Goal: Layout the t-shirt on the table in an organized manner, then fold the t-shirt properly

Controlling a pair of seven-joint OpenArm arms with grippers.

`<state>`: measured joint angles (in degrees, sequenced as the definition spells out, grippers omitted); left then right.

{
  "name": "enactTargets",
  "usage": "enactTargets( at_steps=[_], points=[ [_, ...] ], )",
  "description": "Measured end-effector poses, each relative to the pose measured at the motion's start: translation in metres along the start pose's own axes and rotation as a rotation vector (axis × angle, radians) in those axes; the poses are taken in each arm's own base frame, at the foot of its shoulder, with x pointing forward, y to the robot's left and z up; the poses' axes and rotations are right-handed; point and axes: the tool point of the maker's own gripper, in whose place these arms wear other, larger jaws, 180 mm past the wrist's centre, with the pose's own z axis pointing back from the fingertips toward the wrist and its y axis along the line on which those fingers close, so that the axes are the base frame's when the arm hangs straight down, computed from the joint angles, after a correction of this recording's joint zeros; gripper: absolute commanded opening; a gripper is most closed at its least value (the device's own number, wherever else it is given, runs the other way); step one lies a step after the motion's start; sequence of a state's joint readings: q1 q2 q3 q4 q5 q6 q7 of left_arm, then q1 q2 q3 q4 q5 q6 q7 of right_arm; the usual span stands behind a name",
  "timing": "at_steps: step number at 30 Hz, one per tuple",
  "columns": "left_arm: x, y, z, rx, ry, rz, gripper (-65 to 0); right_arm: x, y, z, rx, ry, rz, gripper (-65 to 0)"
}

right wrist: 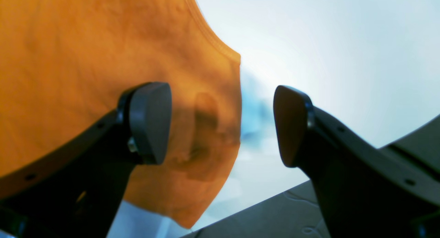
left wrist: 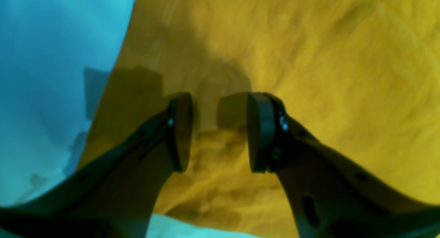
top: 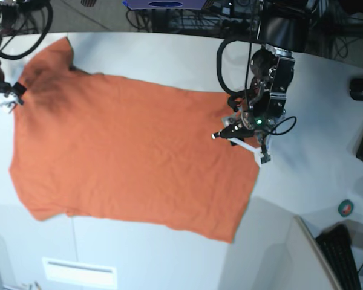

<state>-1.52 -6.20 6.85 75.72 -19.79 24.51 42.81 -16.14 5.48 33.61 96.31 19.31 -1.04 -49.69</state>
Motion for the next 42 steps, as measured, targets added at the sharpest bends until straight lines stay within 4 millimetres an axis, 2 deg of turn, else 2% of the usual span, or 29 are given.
enactTargets(
  at_steps=[3, 6, 8, 11, 13, 15, 17, 19, 22, 25, 29, 31, 33, 37, 40, 42],
  points=[
    [0.004, -0.006, 0.013, -0.029, -0.037, 0.002, -40.2, -0.013, 0.03, -0.003, 0.072, 0.033, 0.034, -23.3],
    [0.007, -0.011, 0.027, -0.058, -0.069, 0.006, -40.2, -0.021, 0.037, -0.004, 0.085, 0.051, 0.054, -23.3],
    [0.006, -0.004, 0.037, -0.065, -0.05, 0.047, -40.0, -0.02, 0.033, -0.004, 0.069, 0.049, 0.065, -23.3],
    [0.017, 0.025, 0.051, -0.031, -0.077, 0.149, -39.0, -0.017, 0.03, -0.004, 0.066, 0.04, 0.059, -28.1],
    [0.024, 0.048, 0.059, 0.004, -0.107, 0.198, -31.3, -0.019, 0.031, -0.004, 0.072, 0.045, 0.053, -28.8],
    [0.021, 0.063, 0.064, 0.0, -0.117, 0.18, -19.7, -0.024, 0.032, -0.003, 0.083, 0.055, 0.041, -27.5],
    [0.006, 0.072, 0.064, -0.037, -0.077, 0.208, -10.0, -0.031, 0.036, 0.0, 0.147, 0.069, -0.055, -22.5],
    [-0.009, 0.076, 0.062, -0.087, -0.037, 0.228, -6.6, -0.035, 0.035, 0.004, 0.197, 0.076, -0.162, -19.4],
    [-0.032, 0.089, 0.048, -0.073, 0.03, 0.295, -6.6, -0.027, 0.028, 0.01, 0.248, 0.051, -0.264, -18.9],
    [-0.053, 0.087, 0.04, -0.081, 0.09, 0.321, -6.6, -0.017, 0.025, 0.016, 0.304, 0.03, -0.325, -18.9],
    [-0.05, 0.086, 0.035, -0.083, 0.085, 0.328, -6.6, 0.002, 0.001, 0.026, 0.342, -0.061, -0.367, -19.4],
    [-0.045, 0.084, 0.034, -0.087, 0.078, 0.329, -7.4, -0.006, -0.014, 0.024, 0.315, -0.05, -0.406, -19.4],
    [-0.044, 0.083, 0.032, -0.088, 0.078, 0.332, -11.4, -0.018, -0.021, 0.02, 0.302, -0.017, -0.437, -19.4],
    [-0.038, 0.082, 0.024, -0.087, 0.079, 0.344, -22.2, -0.026, -0.043, 0.014, 0.265, -0.013, -0.504, -18.9],
    [-0.04, 0.082, 0.022, -0.089, 0.08, 0.343, -31.4, -0.042, -0.046, 0.01, 0.252, 0.03, -0.518, -18.9],
    [-0.041, 0.082, 0.023, -0.09, 0.082, 0.344, -37.8, -0.045, -0.047, 0.009, 0.251, 0.04, -0.523, -18.9]
  ],
)
